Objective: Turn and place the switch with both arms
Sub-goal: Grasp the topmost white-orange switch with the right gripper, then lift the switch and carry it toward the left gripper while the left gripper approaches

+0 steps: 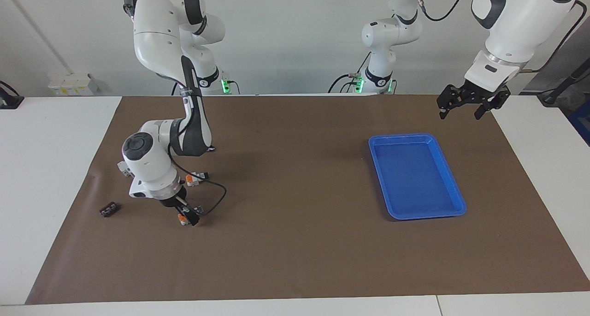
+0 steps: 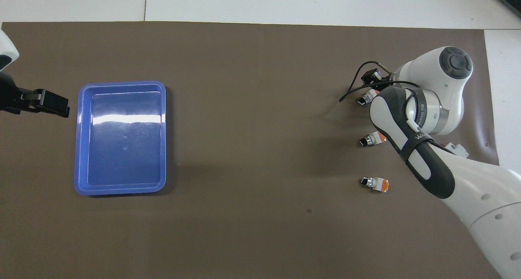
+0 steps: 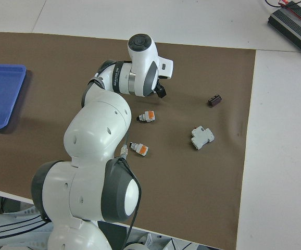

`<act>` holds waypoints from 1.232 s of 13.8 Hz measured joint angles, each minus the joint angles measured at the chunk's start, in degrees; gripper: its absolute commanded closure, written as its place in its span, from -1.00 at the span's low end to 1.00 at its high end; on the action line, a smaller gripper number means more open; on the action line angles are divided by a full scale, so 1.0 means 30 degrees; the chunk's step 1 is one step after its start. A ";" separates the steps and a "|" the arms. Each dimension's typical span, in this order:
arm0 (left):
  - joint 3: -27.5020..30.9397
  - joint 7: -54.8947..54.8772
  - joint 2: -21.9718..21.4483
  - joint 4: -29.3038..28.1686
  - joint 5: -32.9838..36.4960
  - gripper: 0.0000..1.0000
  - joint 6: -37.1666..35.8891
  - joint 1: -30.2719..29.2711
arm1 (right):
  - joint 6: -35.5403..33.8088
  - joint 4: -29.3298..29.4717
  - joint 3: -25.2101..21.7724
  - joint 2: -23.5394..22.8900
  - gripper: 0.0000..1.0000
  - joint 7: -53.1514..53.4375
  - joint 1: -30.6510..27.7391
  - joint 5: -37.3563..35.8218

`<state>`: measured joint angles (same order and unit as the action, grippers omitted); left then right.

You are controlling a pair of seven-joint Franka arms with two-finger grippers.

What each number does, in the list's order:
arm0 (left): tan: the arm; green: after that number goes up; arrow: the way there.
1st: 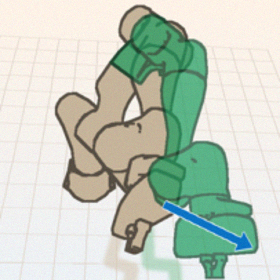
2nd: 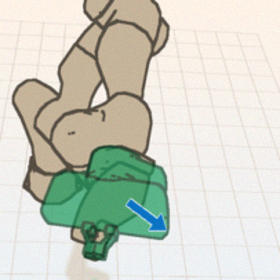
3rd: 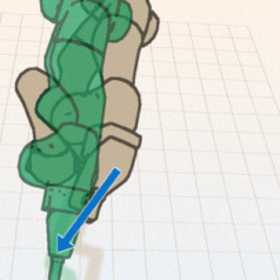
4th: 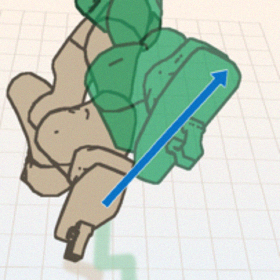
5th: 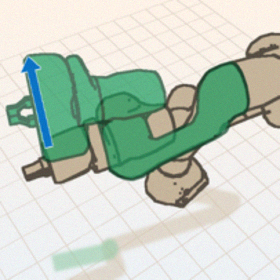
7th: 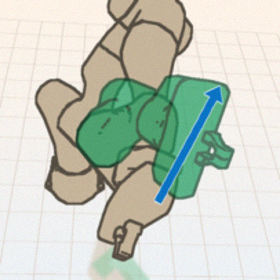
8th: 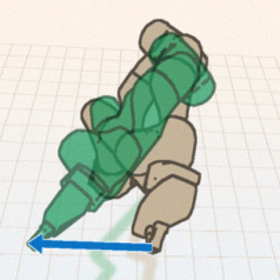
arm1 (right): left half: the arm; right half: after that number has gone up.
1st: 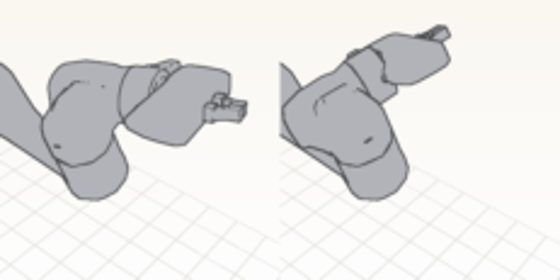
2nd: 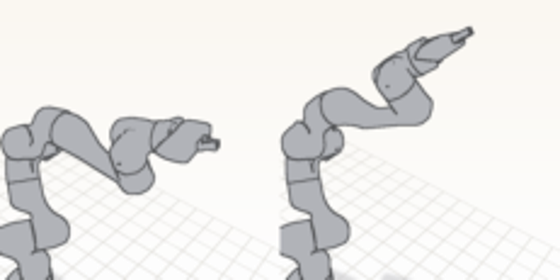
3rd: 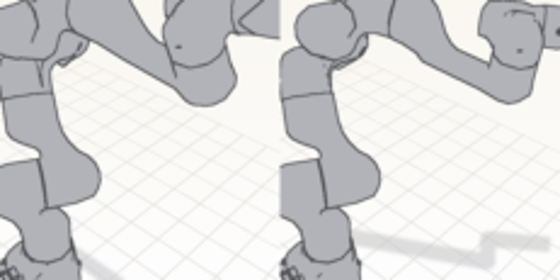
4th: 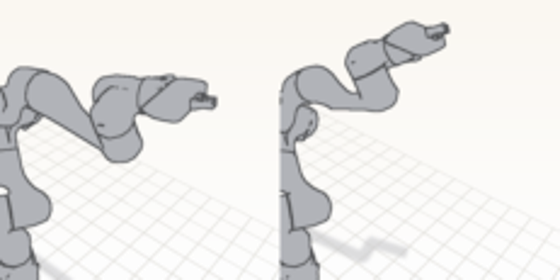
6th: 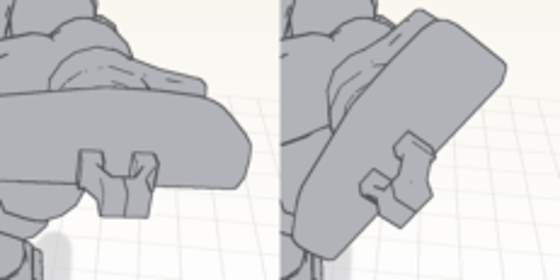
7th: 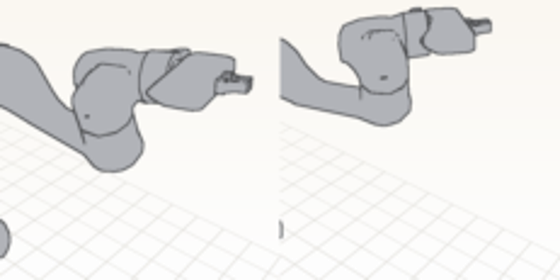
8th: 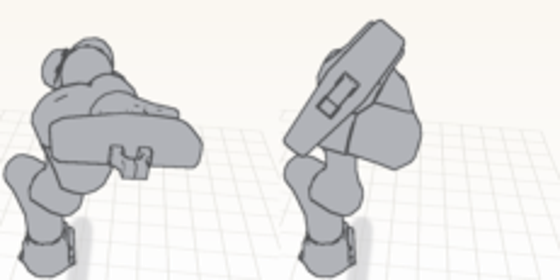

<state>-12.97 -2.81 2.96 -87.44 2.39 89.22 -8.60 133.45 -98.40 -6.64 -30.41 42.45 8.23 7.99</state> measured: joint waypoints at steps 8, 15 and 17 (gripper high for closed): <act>0.0000 0.0000 0.0000 0.0000 0.0000 -1.00 0.0000 0.0000 | -0.0119 -0.0030 -0.0094 -0.0052 1.00 0.0089 -0.0124 0.0029; 0.0000 0.0000 0.0000 0.0000 0.0000 -1.00 0.0000 0.0000 | -0.4498 0.2204 0.0031 0.0685 1.00 -0.1849 -0.0420 0.2665; 0.0000 0.0000 0.0000 0.0000 0.0000 -1.00 0.0000 0.0000 | -0.6147 0.2551 0.0103 0.1729 1.00 -0.1821 -0.0466 0.4518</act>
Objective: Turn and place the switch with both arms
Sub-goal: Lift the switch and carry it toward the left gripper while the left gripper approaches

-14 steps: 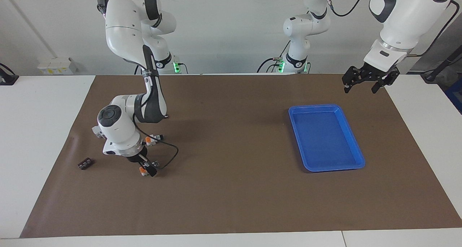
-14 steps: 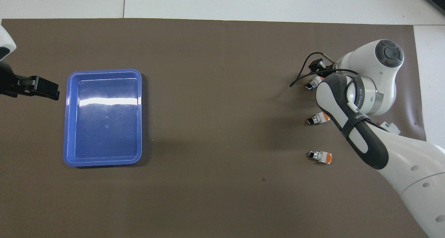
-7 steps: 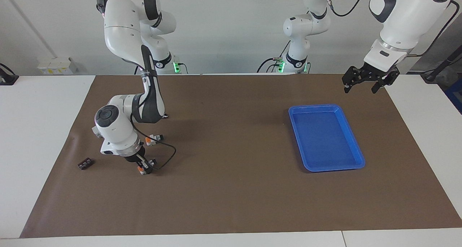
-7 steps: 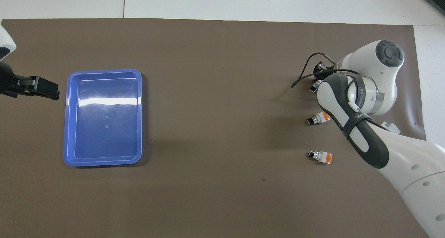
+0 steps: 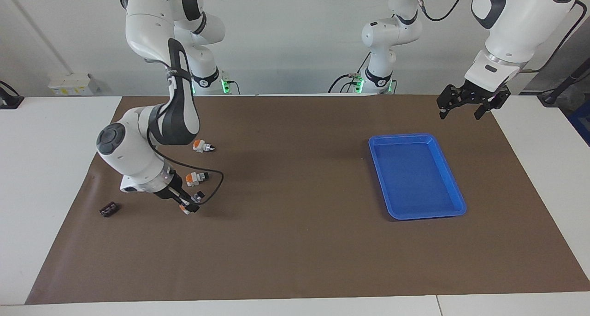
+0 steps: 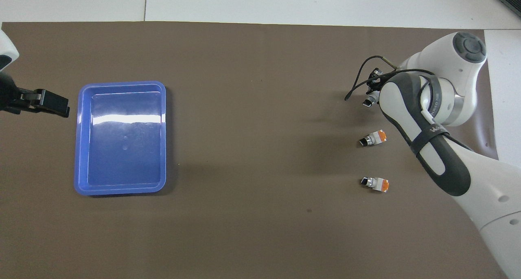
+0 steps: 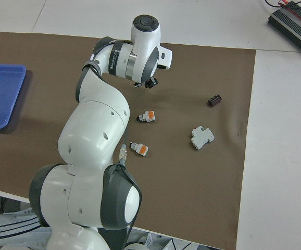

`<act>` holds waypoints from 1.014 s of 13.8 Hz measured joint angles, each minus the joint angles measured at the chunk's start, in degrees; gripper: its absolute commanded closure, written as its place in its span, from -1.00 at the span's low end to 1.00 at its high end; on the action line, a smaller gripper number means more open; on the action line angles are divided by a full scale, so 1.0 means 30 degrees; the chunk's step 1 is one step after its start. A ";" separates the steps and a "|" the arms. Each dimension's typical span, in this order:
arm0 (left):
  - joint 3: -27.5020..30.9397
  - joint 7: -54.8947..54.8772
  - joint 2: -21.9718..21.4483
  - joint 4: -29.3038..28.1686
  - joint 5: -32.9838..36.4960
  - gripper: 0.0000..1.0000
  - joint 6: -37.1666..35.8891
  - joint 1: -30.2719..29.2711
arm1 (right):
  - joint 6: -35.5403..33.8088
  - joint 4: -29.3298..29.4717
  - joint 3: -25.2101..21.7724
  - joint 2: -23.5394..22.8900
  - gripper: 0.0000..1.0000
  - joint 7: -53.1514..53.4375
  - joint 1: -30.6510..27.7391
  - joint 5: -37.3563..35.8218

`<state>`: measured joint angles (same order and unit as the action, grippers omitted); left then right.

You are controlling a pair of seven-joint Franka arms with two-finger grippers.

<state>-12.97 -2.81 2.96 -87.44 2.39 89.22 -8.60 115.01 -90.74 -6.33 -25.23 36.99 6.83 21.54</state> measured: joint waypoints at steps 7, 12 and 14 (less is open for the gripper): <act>0.0000 0.0000 0.0000 0.0000 0.0000 -1.00 0.0000 0.0000 | -0.2268 0.0142 0.1508 0.3468 1.00 1.0247 0.0403 0.5655; -0.0010 0.0000 -0.0002 0.0000 -0.0002 -1.00 0.0000 0.0007 | -0.1346 0.1459 0.4725 0.4217 1.00 1.7557 0.0583 0.7536; -0.0157 -0.0004 -0.0047 0.0000 -0.0014 -1.00 0.0000 0.0078 | 0.1225 0.1483 0.5860 0.4183 1.00 1.9447 0.1224 0.7968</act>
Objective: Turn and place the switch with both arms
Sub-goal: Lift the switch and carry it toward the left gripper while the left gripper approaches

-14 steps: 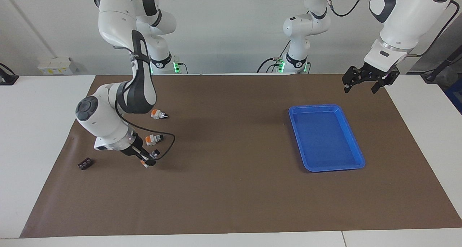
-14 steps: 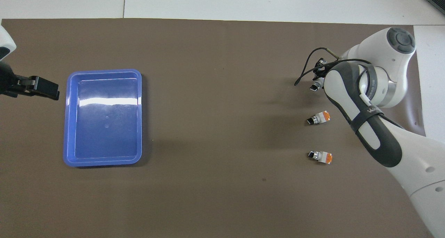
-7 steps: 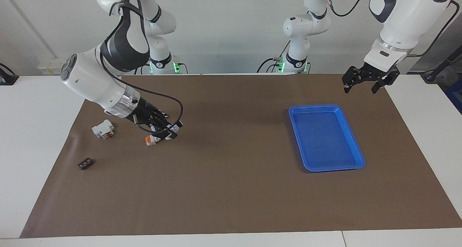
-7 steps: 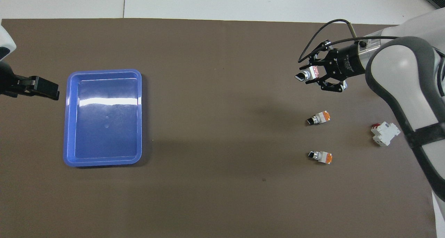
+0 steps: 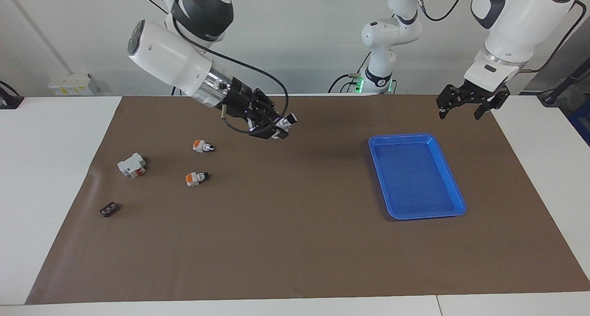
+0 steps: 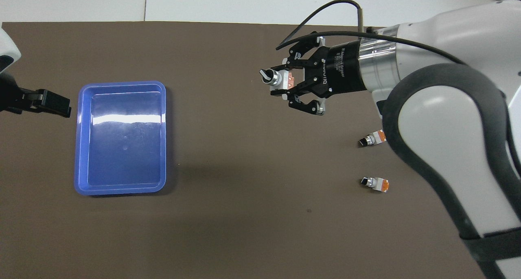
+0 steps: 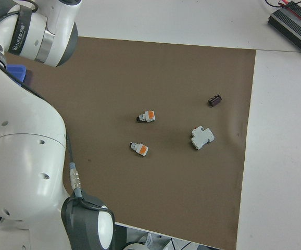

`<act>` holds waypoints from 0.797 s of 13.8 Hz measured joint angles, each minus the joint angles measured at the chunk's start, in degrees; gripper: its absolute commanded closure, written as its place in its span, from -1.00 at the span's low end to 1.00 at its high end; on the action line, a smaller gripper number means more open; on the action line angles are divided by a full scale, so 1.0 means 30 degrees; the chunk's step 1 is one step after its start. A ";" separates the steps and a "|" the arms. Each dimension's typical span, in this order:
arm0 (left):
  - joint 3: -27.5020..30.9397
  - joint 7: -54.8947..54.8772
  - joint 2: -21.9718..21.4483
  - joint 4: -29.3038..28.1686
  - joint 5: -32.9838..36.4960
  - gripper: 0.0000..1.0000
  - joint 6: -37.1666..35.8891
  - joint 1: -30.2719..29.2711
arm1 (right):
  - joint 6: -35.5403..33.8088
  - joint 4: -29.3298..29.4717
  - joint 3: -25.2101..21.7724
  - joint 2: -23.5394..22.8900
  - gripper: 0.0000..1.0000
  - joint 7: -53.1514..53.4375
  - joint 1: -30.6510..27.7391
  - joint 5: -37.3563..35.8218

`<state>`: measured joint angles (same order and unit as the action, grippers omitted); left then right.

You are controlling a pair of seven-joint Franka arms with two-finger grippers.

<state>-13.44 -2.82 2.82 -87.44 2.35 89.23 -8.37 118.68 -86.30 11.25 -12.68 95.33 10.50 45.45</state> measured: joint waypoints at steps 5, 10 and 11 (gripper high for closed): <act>-0.0474 0.0797 -0.0285 -0.0158 -0.2439 -1.00 -0.0016 0.1006 | 0.5371 -0.0216 0.0326 -0.0620 1.00 0.2036 0.2933 0.0027; -0.0339 0.2827 -0.0414 -0.0432 -0.9111 -0.77 -0.0030 0.0907 | 0.5385 -0.0257 0.0304 -0.1255 1.00 0.1948 0.3293 -0.1008; -0.0290 0.3948 -0.0417 -0.0447 -1.0398 -0.70 0.0013 0.0893 | 0.5356 -0.0258 0.0311 -0.1255 1.00 0.1951 0.3601 -0.1511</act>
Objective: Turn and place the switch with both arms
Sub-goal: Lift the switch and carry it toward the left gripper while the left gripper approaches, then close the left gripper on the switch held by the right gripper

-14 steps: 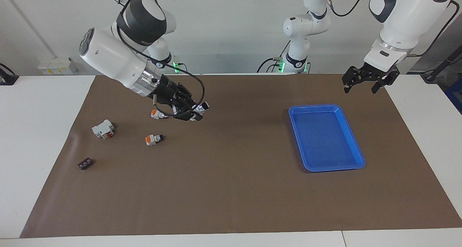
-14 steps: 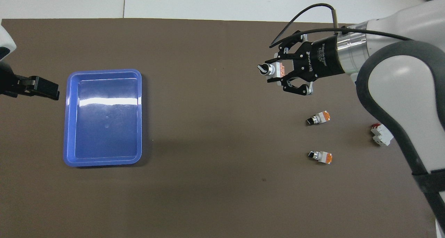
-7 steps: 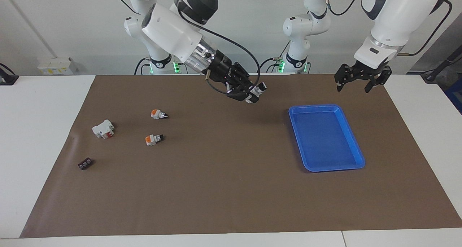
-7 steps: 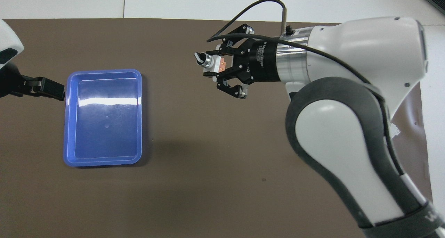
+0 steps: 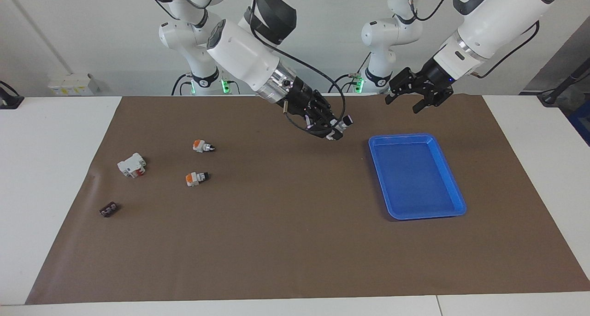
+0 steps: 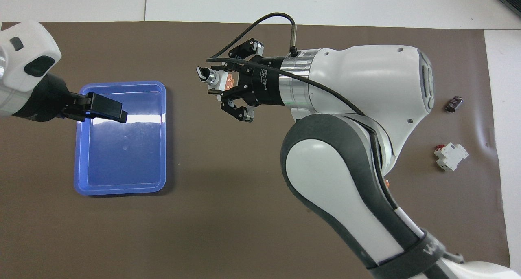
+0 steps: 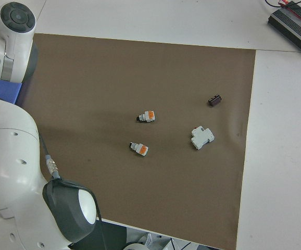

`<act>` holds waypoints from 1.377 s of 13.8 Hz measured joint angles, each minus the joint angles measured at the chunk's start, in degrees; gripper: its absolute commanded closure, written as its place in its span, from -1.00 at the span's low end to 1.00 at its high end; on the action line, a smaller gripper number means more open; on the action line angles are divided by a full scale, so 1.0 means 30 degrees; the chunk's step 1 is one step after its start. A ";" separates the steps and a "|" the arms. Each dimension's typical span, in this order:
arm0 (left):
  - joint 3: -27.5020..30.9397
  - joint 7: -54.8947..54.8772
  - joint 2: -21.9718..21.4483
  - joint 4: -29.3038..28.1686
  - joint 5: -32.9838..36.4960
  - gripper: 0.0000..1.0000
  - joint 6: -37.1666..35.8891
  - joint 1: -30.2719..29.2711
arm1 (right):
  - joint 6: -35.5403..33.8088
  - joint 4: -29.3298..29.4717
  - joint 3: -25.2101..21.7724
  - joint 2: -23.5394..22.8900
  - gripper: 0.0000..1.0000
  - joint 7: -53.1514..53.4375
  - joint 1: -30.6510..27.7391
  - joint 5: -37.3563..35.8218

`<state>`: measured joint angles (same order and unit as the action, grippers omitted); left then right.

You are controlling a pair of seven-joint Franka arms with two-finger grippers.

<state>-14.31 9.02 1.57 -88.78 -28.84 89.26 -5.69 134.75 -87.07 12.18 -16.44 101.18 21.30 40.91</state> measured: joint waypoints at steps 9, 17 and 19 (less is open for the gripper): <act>-0.0150 0.7189 -0.1018 -0.2508 -0.5882 0.06 0.2909 0.0173 | -0.4805 0.0281 -0.0069 0.0718 1.00 -0.0022 0.0069 -0.0793; -0.0177 1.1535 -0.1835 -0.3836 -0.6629 0.14 0.2981 0.0357 | -0.4824 0.0279 -0.0067 0.0717 1.00 -0.0032 0.0069 -0.0793; -0.0211 1.2806 -0.1837 -0.3866 -0.6633 0.17 0.3379 0.0665 | -0.4824 0.0279 -0.0065 0.0717 1.00 -0.0035 0.0076 -0.0793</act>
<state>-14.94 47.44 -3.94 -100.38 -48.74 99.40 -3.69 120.28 -86.23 11.99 -14.29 101.08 21.53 38.54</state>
